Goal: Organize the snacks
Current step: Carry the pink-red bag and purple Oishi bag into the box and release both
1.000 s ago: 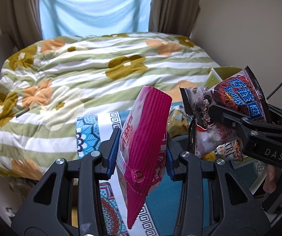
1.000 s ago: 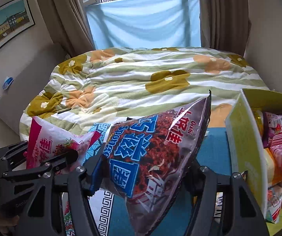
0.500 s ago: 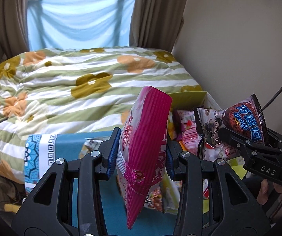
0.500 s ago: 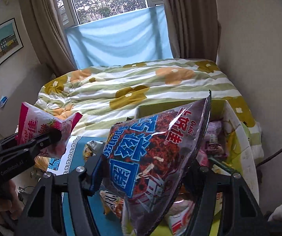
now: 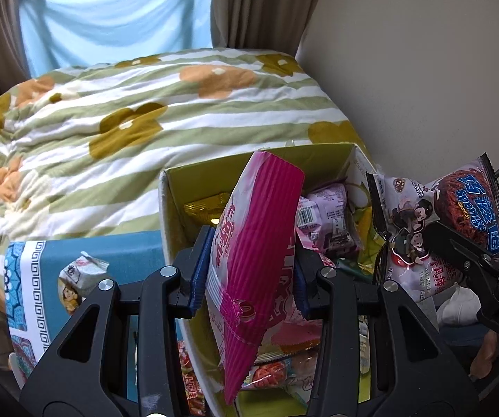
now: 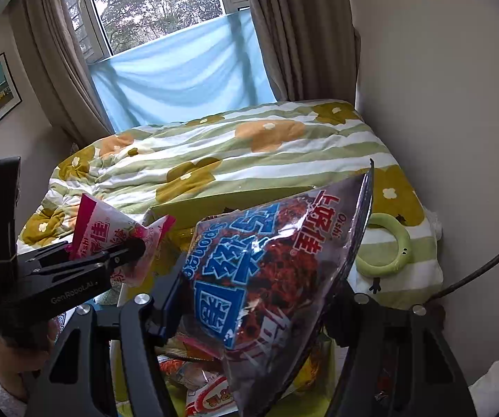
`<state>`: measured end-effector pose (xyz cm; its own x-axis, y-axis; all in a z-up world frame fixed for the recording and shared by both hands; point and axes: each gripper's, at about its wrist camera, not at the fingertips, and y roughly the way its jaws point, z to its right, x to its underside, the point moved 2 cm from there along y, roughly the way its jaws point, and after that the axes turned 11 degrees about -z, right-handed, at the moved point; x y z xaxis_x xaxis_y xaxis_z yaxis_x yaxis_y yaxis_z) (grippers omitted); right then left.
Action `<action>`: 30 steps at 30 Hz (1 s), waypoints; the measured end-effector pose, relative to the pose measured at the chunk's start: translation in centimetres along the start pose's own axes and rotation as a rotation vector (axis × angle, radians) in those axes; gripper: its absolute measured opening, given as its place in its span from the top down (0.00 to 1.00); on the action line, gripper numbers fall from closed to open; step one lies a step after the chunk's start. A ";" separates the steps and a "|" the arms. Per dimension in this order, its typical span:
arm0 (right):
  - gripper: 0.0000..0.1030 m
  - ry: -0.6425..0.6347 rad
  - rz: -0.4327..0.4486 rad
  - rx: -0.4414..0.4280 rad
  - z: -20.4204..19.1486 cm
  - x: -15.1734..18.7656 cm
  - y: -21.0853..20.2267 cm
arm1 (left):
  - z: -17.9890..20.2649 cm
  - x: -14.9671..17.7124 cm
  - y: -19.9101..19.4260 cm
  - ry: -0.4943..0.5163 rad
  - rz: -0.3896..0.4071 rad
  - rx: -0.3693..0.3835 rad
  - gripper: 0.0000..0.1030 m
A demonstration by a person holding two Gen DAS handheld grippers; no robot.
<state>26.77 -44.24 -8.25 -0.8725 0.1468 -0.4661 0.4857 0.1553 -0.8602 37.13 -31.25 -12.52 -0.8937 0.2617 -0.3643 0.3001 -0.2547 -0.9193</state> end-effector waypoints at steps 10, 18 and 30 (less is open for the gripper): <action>0.41 0.054 -0.021 -0.039 2.6 -0.5 1.1 | -1.3 -0.1 -1.4 -0.010 0.067 -0.033 0.00; 0.41 0.033 -0.040 -0.047 2.4 -1.6 2.2 | -3.9 3.0 -2.2 -0.036 0.037 -0.104 0.00; 0.19 0.057 -0.018 -0.068 0.2 -4.1 4.9 | -6.5 4.4 -4.0 -0.072 0.055 -0.149 0.00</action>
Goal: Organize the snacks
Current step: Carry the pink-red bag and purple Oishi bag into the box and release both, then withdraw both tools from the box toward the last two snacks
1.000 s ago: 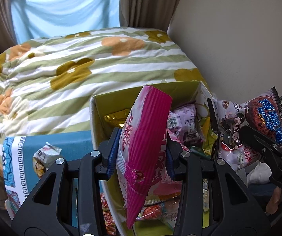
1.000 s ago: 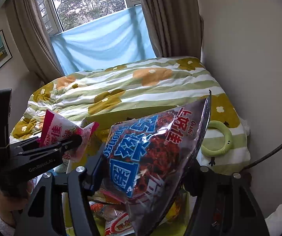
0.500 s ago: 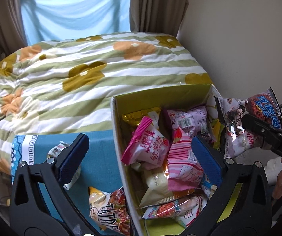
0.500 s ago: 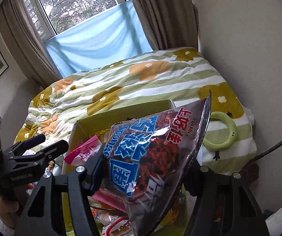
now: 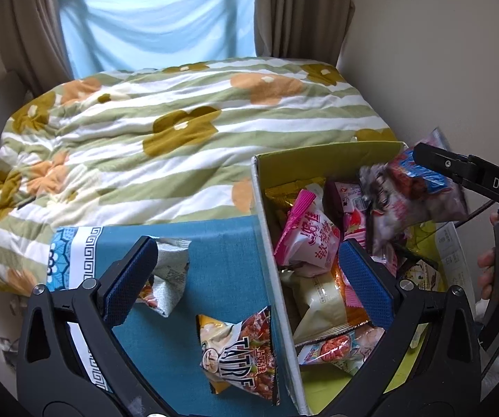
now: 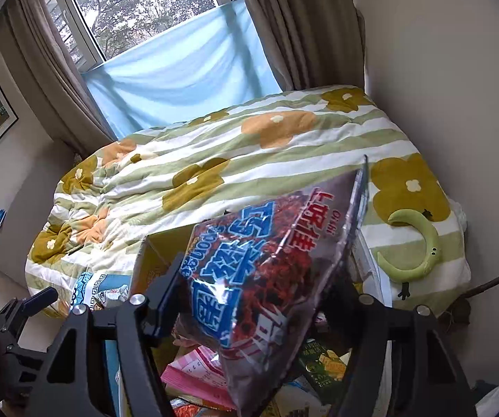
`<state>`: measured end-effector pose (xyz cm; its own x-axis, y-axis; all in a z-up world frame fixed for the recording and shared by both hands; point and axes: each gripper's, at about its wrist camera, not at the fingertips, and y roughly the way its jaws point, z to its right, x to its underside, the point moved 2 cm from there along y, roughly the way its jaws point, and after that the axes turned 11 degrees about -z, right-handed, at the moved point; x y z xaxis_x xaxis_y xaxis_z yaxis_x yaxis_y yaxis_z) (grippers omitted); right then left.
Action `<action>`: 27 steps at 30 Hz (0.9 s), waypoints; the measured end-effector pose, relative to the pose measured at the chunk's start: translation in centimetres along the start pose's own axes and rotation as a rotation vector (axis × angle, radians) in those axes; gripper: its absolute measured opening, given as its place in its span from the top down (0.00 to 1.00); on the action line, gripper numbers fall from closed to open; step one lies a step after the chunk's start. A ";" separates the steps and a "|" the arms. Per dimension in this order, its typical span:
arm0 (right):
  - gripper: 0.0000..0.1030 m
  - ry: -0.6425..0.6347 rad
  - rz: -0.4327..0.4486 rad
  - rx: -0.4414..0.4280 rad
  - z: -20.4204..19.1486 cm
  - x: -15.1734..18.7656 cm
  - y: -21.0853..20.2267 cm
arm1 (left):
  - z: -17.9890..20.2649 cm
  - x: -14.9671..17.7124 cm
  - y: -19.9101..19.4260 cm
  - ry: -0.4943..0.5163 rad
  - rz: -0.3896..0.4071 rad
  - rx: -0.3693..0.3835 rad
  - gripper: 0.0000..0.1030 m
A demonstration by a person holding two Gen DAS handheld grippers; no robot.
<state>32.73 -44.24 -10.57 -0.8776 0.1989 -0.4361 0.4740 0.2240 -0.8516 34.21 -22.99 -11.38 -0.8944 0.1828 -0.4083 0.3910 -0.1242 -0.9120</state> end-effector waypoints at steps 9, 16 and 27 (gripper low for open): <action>0.02 -0.083 0.079 0.097 0.0 1.9 -1.8 | -0.8 2.0 -0.3 -0.050 -0.017 0.045 0.00; 0.02 -0.104 0.040 0.038 -0.2 3.4 -3.7 | -1.0 3.3 -2.8 -0.065 0.019 0.032 0.00; 0.02 -0.177 0.071 -0.026 -3.0 5.2 -7.1 | -4.5 8.0 -7.8 -0.171 0.071 -0.053 0.00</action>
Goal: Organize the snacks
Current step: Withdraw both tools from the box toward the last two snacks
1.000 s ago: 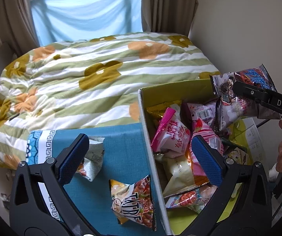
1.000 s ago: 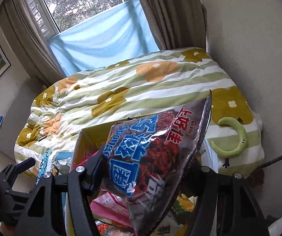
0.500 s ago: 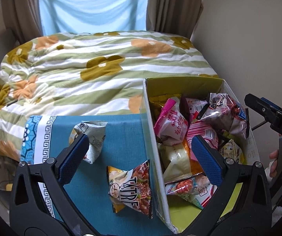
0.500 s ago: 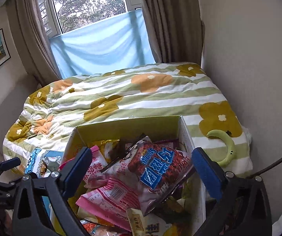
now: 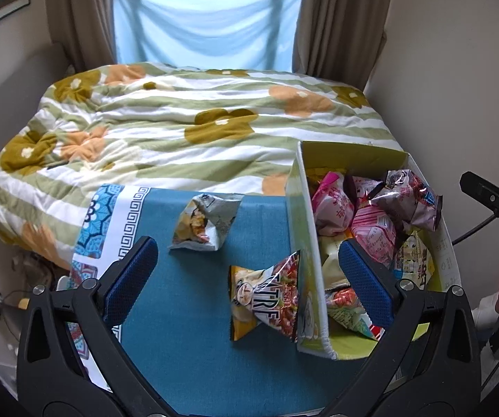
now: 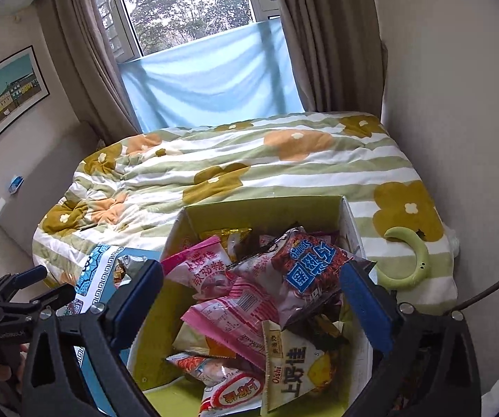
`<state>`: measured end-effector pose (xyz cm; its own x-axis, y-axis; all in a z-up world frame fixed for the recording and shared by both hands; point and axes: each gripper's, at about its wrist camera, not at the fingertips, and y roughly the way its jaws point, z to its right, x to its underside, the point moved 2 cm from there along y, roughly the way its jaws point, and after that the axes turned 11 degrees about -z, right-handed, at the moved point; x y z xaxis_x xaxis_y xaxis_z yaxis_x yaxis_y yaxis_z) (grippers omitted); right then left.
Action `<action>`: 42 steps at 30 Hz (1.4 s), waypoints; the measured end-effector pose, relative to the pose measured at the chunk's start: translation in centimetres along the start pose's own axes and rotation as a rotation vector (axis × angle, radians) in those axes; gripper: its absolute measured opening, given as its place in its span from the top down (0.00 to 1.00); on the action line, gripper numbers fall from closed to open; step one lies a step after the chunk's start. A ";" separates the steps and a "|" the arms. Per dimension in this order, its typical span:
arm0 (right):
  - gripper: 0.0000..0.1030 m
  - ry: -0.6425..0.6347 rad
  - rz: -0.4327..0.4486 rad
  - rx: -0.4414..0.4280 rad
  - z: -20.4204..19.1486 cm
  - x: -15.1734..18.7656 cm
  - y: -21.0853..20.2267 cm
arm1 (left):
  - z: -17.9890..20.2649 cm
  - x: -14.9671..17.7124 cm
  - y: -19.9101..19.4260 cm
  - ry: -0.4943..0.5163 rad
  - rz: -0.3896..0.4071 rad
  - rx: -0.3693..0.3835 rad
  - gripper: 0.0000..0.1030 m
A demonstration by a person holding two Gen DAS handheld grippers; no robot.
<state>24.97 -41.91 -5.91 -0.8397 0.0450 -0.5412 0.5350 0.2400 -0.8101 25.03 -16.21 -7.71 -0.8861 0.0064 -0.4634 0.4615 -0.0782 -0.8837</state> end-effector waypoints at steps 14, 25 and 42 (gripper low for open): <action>0.02 -0.027 0.039 -0.081 -7.7 2.4 -2.1 | -8.0 1.8 -2.4 -0.065 0.031 0.000 0.00; 0.02 0.093 0.037 0.047 -15.1 5.0 0.2 | -13.5 -2.0 0.4 0.081 -0.036 0.100 0.00; 0.02 0.476 -0.007 0.276 -21.5 10.5 6.9 | -12.8 -7.4 12.6 0.390 -0.233 0.246 0.00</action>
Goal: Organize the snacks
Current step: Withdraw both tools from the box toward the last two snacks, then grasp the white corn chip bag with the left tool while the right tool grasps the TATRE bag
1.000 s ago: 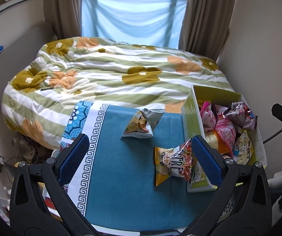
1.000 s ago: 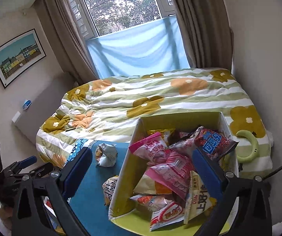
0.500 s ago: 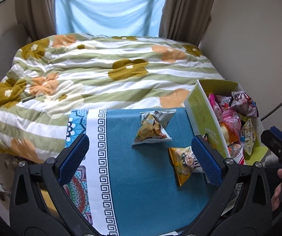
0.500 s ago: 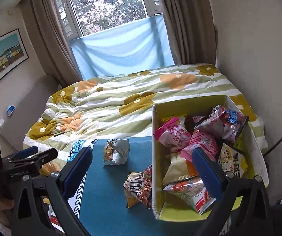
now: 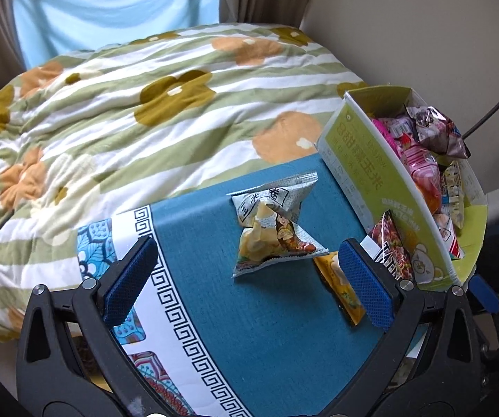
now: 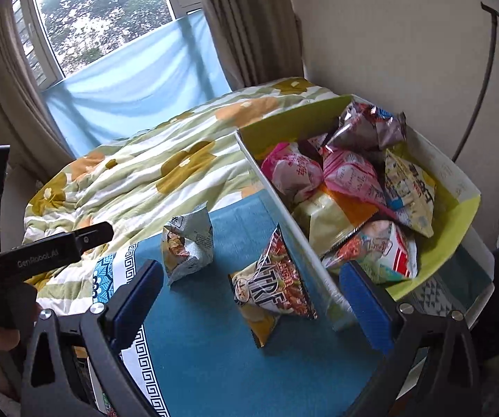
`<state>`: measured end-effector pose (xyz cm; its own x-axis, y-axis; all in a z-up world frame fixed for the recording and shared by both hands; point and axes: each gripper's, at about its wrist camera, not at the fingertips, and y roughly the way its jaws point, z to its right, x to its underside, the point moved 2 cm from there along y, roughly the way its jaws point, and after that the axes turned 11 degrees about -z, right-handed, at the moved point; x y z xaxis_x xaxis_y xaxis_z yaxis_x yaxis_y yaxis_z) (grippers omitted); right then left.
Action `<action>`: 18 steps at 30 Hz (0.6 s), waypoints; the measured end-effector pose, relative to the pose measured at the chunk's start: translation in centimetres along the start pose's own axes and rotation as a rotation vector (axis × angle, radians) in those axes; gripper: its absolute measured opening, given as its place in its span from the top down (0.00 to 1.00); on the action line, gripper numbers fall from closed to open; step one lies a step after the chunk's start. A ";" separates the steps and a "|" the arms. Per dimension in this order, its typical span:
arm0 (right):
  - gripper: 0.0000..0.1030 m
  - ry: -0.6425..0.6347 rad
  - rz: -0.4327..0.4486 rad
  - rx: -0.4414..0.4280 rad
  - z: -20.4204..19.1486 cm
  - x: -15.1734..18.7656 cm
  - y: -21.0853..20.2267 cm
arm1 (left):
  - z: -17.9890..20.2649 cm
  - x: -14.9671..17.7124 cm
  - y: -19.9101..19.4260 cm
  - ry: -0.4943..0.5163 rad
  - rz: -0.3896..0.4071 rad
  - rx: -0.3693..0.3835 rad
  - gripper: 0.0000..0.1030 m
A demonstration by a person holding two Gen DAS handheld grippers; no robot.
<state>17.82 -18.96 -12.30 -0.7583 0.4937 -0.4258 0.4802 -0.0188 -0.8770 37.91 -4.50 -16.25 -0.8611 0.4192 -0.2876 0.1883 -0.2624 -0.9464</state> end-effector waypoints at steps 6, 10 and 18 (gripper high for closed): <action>0.02 0.073 -0.039 0.028 -0.7 2.7 4.2 | 0.1 -1.5 6.0 0.029 -0.073 0.051 0.00; 0.02 0.142 -0.028 0.040 -0.1 3.8 7.0 | 0.4 -2.1 9.0 0.037 -0.110 0.083 0.00; 0.02 0.201 0.013 0.087 0.6 4.0 11.1 | 1.0 -2.2 13.7 0.062 -0.193 0.133 0.29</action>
<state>19.83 -17.72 -23.84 -0.6450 0.6560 -0.3921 0.4429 -0.0973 -0.8913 41.84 -9.89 -28.41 -0.8438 0.5240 -0.1159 -0.0441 -0.2829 -0.9581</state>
